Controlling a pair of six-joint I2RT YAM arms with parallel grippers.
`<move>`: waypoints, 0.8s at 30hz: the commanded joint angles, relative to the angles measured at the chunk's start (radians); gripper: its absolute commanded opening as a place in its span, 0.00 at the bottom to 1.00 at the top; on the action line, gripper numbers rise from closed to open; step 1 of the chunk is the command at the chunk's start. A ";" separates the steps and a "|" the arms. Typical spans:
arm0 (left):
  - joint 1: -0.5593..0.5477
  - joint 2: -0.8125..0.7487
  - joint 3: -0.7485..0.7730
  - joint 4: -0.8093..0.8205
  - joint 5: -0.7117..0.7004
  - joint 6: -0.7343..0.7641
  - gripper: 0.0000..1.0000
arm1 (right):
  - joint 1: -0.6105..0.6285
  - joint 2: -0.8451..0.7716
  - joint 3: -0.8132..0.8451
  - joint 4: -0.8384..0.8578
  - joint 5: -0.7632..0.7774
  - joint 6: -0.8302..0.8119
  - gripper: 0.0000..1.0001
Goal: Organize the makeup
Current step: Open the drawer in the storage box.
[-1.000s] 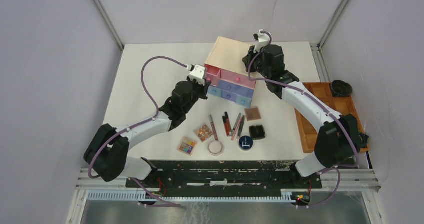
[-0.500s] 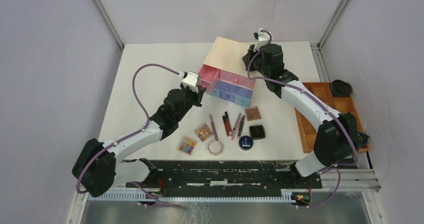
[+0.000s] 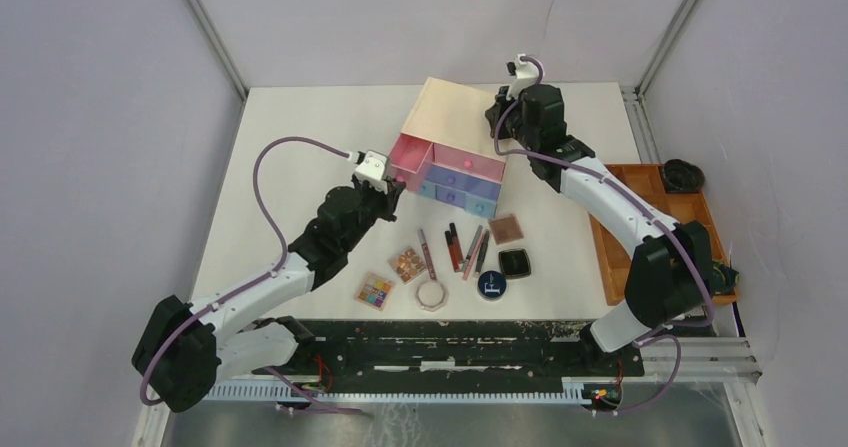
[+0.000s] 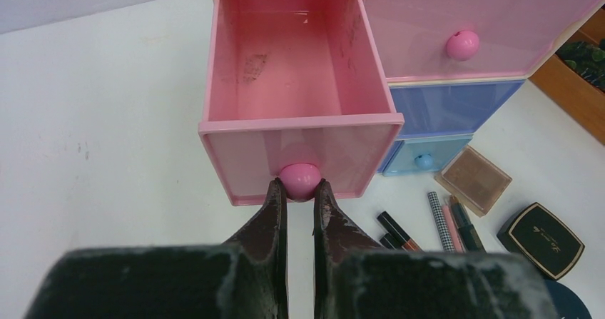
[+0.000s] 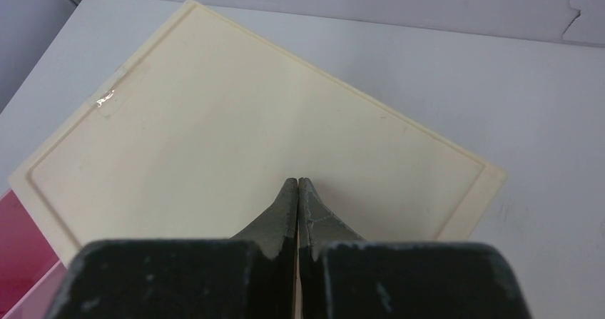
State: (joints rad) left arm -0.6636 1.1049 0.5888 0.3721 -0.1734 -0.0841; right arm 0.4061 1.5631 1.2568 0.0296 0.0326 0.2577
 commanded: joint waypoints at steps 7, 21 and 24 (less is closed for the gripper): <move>0.007 -0.106 -0.008 -0.104 -0.003 -0.053 0.03 | -0.005 0.148 0.048 -0.249 0.112 -0.019 0.01; 0.007 -0.122 0.036 -0.140 0.008 -0.066 0.03 | -0.005 0.214 0.087 -0.260 0.210 -0.059 0.01; 0.007 -0.152 0.042 -0.161 0.009 -0.073 0.03 | -0.005 0.229 0.092 -0.263 0.205 -0.061 0.00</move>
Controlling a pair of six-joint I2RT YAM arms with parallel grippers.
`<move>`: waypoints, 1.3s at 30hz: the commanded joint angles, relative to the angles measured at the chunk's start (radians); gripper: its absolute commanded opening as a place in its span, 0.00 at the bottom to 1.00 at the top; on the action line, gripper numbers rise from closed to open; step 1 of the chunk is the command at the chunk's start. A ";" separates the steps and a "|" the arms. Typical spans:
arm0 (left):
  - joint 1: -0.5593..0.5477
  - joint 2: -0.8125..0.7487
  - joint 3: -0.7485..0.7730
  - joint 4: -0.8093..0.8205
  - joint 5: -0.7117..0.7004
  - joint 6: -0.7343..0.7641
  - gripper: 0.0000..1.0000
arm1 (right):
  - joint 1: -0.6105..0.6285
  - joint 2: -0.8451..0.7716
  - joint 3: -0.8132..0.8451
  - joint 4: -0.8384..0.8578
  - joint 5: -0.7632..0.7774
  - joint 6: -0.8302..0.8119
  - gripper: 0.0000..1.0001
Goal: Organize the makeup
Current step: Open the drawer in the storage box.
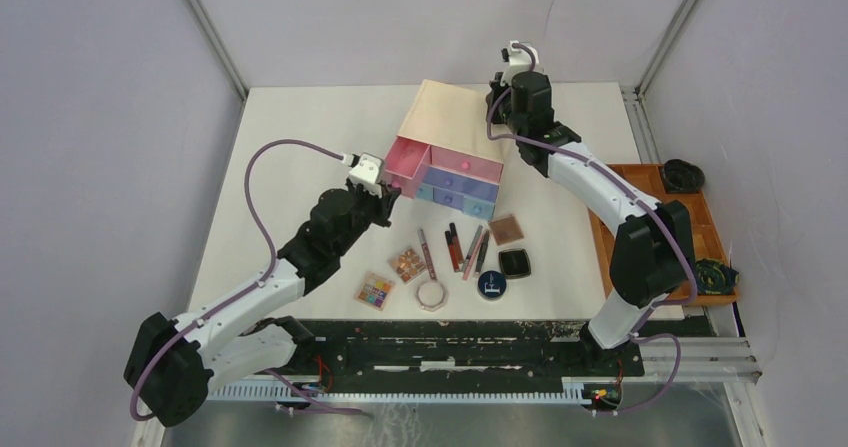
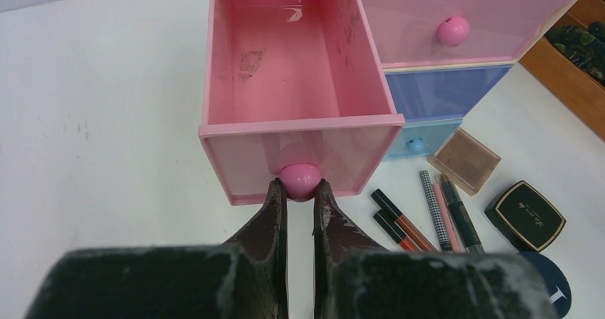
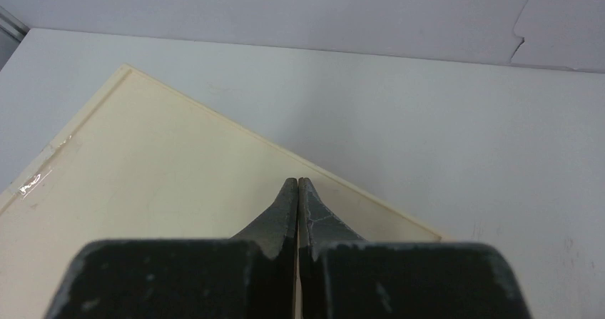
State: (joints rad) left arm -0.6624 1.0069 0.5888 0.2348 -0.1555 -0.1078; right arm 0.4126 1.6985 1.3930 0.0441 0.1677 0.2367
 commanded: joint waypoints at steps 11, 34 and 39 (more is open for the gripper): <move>0.006 -0.137 0.030 -0.083 -0.047 -0.066 0.03 | -0.011 0.114 -0.045 -0.274 0.065 -0.036 0.01; 0.006 -0.207 -0.070 -0.063 -0.095 -0.113 0.73 | -0.011 0.087 -0.067 -0.274 0.061 -0.049 0.01; 0.006 -0.282 -0.132 -0.097 -0.043 -0.189 0.72 | -0.011 0.086 -0.063 -0.279 0.062 -0.051 0.01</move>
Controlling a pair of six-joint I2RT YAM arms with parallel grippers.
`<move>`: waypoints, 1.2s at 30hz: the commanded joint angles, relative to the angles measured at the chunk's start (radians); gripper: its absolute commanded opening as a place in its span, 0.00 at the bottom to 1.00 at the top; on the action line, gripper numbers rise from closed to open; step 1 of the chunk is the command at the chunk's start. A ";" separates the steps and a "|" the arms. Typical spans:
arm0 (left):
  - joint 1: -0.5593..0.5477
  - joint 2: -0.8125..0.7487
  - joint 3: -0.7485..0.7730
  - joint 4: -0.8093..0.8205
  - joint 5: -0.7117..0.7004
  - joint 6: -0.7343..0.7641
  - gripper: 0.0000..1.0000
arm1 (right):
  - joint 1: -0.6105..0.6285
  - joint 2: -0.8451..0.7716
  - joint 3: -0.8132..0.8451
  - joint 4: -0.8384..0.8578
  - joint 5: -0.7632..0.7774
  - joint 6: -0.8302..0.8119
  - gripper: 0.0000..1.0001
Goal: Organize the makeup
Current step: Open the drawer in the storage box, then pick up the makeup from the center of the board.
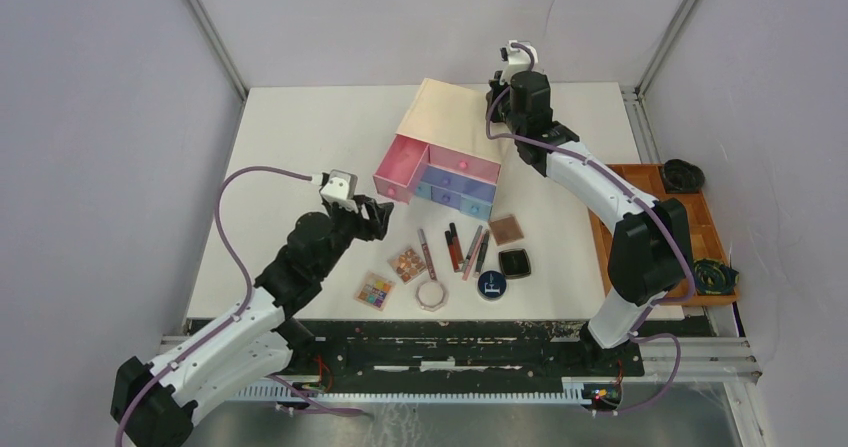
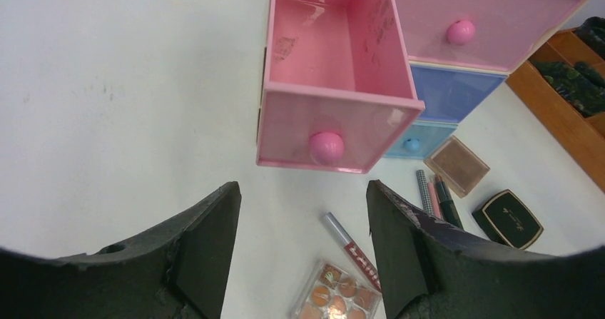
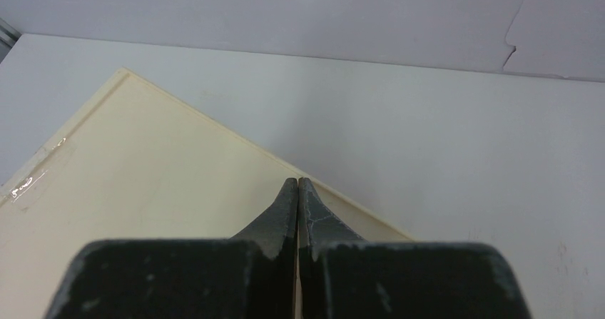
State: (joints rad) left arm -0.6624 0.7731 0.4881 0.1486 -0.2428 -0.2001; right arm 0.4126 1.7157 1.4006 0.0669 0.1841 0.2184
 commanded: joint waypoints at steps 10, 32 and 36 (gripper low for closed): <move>-0.008 -0.043 -0.142 0.056 0.171 -0.196 0.46 | -0.010 0.068 -0.060 -0.318 0.047 -0.031 0.01; -0.421 0.304 -0.131 0.229 -0.242 -0.227 0.40 | -0.011 0.061 -0.068 -0.325 0.052 -0.042 0.00; -0.518 0.380 -0.092 0.225 -0.324 -0.241 0.38 | -0.011 0.058 -0.066 -0.326 0.052 -0.042 0.01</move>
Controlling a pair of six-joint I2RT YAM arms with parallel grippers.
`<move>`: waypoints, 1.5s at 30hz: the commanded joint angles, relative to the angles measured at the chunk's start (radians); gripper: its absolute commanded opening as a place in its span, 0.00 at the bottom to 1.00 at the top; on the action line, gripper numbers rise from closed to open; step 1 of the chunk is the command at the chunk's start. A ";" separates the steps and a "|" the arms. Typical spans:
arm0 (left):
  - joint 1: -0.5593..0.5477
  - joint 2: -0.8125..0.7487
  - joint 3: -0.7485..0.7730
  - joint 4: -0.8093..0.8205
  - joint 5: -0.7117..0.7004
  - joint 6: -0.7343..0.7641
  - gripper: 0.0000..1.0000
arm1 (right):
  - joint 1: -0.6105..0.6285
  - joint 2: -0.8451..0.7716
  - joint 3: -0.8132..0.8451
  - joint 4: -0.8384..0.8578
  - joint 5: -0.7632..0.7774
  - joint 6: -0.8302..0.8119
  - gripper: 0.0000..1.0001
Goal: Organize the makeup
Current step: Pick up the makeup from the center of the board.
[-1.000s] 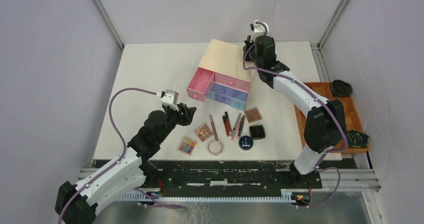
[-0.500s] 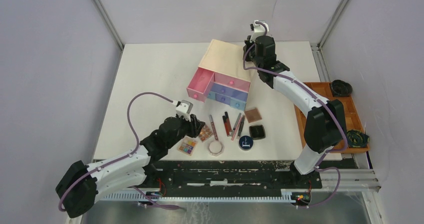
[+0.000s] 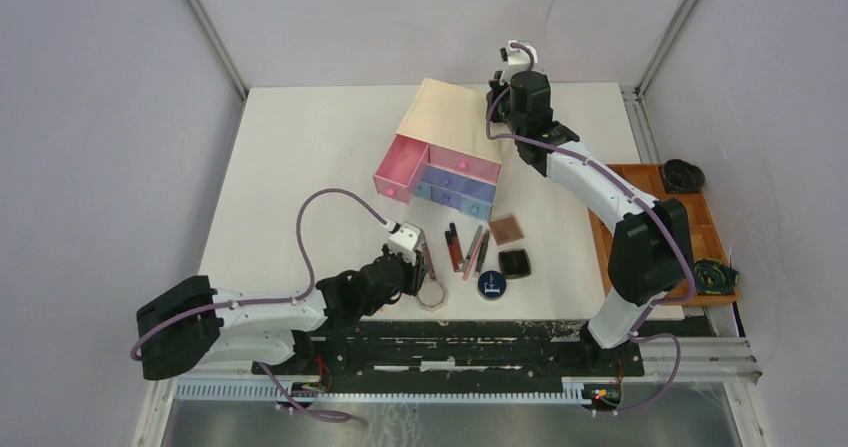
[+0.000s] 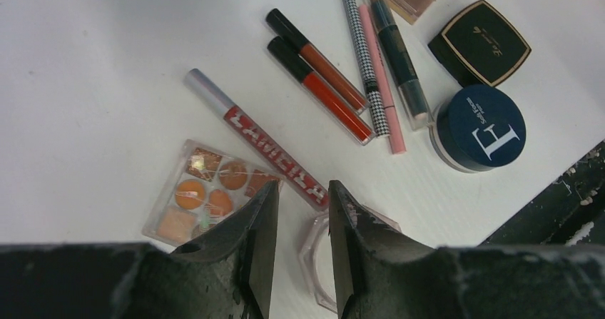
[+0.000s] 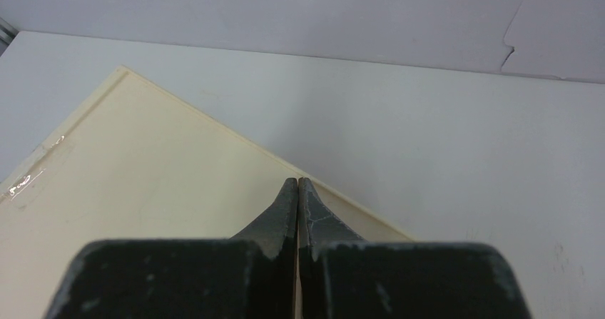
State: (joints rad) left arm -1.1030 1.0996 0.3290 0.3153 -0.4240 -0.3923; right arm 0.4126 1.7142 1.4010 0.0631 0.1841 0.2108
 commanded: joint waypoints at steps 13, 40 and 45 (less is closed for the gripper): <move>-0.200 0.316 0.251 0.095 -0.225 -0.009 0.45 | -0.011 0.032 -0.079 -0.326 0.047 -0.031 0.01; -0.026 0.664 0.573 0.026 0.144 0.300 0.40 | -0.011 0.006 -0.100 -0.321 0.009 -0.030 0.01; -0.015 0.720 0.611 0.005 0.149 0.289 0.37 | -0.011 -0.003 -0.116 -0.315 0.007 -0.032 0.01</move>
State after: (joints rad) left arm -1.1309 1.7916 0.8959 0.3271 -0.3035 -0.1444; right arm 0.4095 1.6699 1.3674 0.0341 0.1852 0.1993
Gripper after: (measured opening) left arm 0.380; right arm 0.011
